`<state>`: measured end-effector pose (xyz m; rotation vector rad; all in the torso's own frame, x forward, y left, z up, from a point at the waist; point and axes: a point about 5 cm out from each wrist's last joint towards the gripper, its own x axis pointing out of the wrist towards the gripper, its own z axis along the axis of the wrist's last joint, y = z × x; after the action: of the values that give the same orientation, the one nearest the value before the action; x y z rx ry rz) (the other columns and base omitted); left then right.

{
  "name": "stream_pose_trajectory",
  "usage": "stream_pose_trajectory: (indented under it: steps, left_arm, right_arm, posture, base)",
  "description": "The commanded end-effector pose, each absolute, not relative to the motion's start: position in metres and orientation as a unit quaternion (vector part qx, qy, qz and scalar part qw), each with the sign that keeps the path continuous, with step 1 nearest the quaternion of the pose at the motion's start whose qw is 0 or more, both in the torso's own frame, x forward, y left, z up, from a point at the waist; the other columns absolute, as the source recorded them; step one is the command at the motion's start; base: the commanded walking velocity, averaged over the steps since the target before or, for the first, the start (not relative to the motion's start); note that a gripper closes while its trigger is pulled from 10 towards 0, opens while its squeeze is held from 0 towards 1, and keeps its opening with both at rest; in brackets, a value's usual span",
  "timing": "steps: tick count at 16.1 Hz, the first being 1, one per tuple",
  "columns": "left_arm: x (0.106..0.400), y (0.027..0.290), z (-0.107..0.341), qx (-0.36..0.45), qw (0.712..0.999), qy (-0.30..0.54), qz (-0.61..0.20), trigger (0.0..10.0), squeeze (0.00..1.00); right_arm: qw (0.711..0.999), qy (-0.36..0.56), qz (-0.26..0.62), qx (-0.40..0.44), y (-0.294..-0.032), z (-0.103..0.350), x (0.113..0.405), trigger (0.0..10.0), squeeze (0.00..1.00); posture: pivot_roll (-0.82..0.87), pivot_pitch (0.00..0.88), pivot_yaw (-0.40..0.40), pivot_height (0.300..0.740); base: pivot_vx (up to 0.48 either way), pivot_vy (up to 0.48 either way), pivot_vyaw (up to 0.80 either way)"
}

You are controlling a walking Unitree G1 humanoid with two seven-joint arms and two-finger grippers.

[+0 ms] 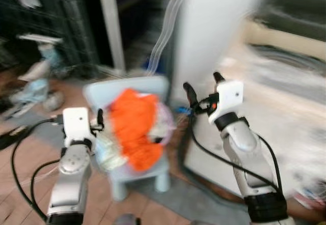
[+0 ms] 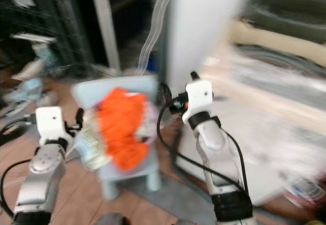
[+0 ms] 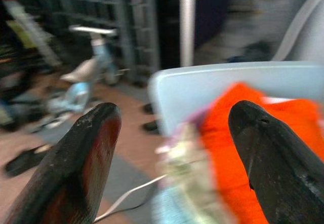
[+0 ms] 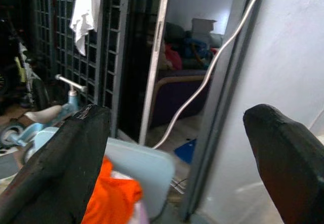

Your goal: Clothes washing

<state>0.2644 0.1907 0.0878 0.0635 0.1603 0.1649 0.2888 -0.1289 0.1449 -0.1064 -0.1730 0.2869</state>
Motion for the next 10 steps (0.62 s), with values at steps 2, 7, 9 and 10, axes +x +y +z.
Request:
stream_pose_trajectory:
  steps: [2,7,9,10]
  left_arm:
    - [0.267,0.185,0.087,0.027,0.994,0.080,0.073,10.0,0.00]
    - [0.271,0.187,0.089,0.045,0.994,0.068,0.072,10.0,0.00]
    - [0.273,0.181,0.089,0.024,0.995,0.074,0.066,10.0,0.00]
    - [0.274,0.176,0.094,0.064,0.996,0.053,0.044,10.0,0.00]
  right_arm:
    - [0.994,-0.041,0.087,-0.057,-0.144,0.117,0.285,10.0,0.00]
    - [0.996,-0.009,0.001,-0.092,-0.157,0.092,0.281,10.0,0.00]
    - [0.994,0.001,0.021,-0.110,-0.150,0.089,0.283,10.0,0.00]
    - [0.994,-0.008,0.000,-0.106,-0.152,0.094,0.283,10.0,0.00]
  posture:
    - [-0.04,0.000,0.026,0.740]
    - [-0.04,0.000,0.040,0.740]
    - [-0.03,0.000,0.034,0.740]
    - [-0.03,0.000,0.033,0.740]
  base:
    - [0.000,0.000,0.76]
    - [0.000,0.000,0.00]
    - [0.000,0.000,0.00]
    - [0.000,0.000,0.00]
